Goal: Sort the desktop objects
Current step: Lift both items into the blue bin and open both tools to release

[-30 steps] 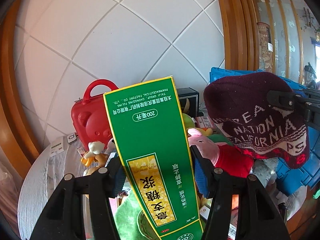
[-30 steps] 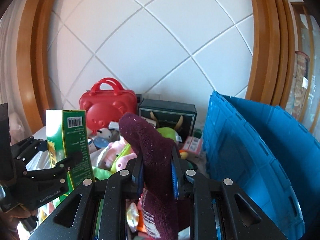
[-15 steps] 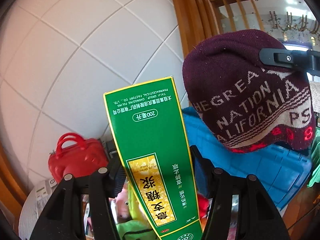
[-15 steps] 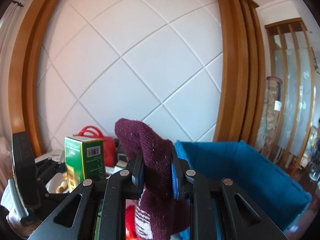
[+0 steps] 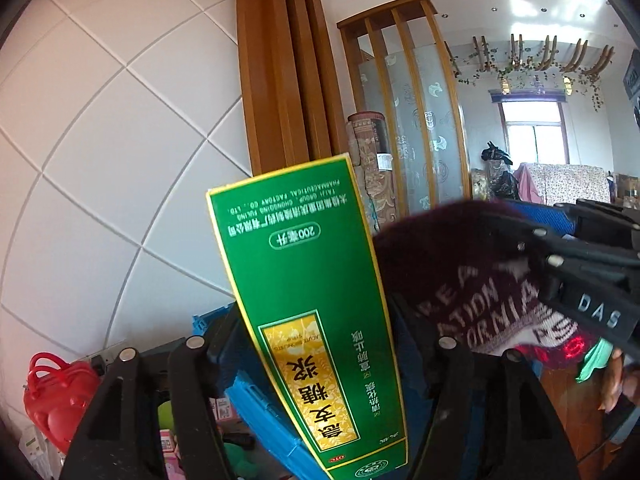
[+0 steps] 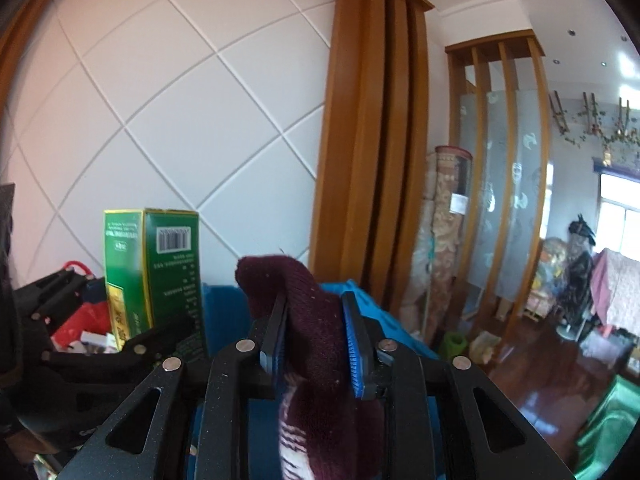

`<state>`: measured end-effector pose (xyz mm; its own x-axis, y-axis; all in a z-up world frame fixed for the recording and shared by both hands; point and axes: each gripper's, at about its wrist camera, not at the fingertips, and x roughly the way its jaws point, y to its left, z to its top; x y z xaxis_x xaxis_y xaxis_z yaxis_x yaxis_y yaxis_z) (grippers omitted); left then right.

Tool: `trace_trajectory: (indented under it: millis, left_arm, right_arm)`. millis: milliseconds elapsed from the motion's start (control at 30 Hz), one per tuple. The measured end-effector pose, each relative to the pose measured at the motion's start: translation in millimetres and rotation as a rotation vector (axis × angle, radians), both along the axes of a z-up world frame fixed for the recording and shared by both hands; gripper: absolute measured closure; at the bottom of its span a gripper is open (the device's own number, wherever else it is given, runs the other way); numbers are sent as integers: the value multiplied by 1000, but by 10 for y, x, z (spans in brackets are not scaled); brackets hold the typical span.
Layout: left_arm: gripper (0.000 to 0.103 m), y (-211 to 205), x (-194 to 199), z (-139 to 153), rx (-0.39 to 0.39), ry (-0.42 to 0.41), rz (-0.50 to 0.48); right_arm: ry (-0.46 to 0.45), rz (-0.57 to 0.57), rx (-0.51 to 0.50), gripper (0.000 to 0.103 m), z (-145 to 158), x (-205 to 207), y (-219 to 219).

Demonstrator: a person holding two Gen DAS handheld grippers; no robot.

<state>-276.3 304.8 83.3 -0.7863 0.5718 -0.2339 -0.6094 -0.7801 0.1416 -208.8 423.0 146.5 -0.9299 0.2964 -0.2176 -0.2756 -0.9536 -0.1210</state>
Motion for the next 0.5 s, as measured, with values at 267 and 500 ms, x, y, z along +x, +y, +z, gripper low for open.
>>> trace_trajectory:
  millis: [267, 500]
  left_arm:
    - [2, 574, 34, -177, -108, 31, 124]
    - [2, 401, 38, -263, -111, 32, 213]
  right_arm:
    - [8, -69, -70, 22, -162, 60, 674]
    - [23, -41, -158, 7, -331, 249, 803]
